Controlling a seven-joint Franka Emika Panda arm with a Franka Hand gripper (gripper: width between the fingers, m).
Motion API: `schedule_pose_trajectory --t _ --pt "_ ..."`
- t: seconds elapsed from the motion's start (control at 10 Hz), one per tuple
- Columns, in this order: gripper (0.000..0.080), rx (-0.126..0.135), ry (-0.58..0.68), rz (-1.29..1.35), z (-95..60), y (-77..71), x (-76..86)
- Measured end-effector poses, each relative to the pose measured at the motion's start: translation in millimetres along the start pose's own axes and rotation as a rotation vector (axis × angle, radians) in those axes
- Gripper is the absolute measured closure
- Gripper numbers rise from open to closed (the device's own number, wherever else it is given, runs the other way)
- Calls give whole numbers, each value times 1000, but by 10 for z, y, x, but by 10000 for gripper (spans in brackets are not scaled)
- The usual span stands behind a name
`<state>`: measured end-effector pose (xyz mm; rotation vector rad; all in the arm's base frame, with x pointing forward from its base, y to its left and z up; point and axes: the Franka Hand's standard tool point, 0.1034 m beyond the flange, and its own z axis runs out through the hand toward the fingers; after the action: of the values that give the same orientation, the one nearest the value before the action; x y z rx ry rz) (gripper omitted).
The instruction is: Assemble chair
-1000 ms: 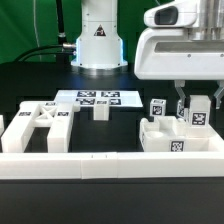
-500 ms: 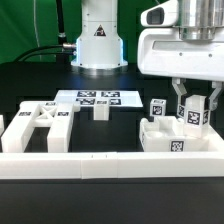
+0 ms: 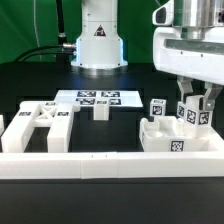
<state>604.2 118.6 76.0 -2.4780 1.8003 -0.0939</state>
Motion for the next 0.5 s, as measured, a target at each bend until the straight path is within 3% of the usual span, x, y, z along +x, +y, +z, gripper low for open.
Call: schedule_pose_trajectory --t 0.3,0.5 --pt "514 0 0 -51 3 0 -1" --pt "189 -1 -1 -148 -5 -11 -4"
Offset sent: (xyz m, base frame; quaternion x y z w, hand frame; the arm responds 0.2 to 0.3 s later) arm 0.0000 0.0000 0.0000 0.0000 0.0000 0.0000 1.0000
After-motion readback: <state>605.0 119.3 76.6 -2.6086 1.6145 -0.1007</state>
